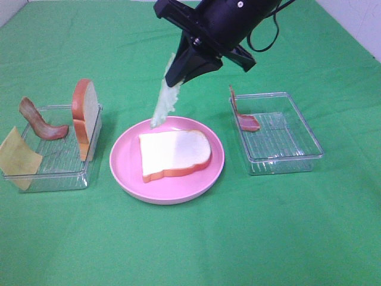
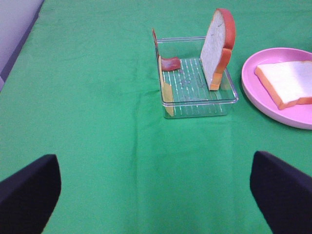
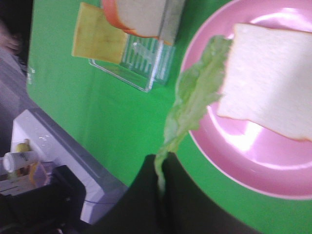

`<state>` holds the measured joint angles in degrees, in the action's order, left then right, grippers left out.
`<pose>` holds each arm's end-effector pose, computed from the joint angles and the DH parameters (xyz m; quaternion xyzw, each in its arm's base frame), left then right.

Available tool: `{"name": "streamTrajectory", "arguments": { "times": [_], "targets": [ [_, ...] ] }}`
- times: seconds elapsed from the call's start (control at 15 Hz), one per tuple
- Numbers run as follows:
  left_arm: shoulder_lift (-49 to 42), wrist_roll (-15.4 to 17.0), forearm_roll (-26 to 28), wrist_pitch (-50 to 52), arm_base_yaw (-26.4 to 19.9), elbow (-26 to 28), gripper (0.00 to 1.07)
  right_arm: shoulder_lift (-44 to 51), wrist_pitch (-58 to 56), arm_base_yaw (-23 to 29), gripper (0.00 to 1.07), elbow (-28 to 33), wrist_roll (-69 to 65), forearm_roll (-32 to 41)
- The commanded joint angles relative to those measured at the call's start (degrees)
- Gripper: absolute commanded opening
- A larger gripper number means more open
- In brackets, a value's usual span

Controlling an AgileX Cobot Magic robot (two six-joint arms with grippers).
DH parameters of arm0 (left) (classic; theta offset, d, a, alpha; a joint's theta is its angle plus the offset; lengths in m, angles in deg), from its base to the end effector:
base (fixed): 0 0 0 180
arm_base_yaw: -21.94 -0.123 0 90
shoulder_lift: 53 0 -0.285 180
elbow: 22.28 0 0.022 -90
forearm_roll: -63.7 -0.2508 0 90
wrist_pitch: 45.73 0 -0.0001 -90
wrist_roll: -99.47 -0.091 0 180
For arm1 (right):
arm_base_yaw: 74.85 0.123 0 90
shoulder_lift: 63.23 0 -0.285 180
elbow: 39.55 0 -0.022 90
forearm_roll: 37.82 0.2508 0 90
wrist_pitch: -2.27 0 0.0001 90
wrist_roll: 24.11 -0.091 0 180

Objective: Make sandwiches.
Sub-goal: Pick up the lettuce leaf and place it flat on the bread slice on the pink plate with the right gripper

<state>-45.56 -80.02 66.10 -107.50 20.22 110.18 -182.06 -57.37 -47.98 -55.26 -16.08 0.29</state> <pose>-0.0086 -0.0036 0.2809 -0.0153 0.8512 -0.0154 0.5244 0.3504 0.2319 0.2665 -0.1649 0.9278 0.3224 0.0901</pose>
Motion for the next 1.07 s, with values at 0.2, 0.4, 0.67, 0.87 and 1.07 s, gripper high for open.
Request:
{"name": "streamTrajectory", "arguments": {
  "times": [0.2,0.4,0.67,0.87,1.07],
  "targets": [
    [-0.69,0.11,0.4,0.11,0.06,-0.17,1.02,-6.93,2.41,0.06,0.0,0.29,8.54,15.36],
    [-0.69,0.11,0.4,0.11,0.06,-0.17,1.02,-11.57,3.21,0.23,0.0,0.29,8.71,17.48],
    [-0.69,0.06,0.4,0.11,0.06,-0.17,1.02,-14.67,6.19,3.32,0.0,0.11,8.71,17.07],
    [-0.69,0.06,0.4,0.11,0.06,-0.17,1.02,-15.01,7.79,3.27,0.0,0.11,8.42,13.69],
    [-0.69,0.06,0.4,0.11,0.06,-0.17,1.02,-15.01,7.85,3.27,0.0,0.11,8.31,12.89]
  ]
}}
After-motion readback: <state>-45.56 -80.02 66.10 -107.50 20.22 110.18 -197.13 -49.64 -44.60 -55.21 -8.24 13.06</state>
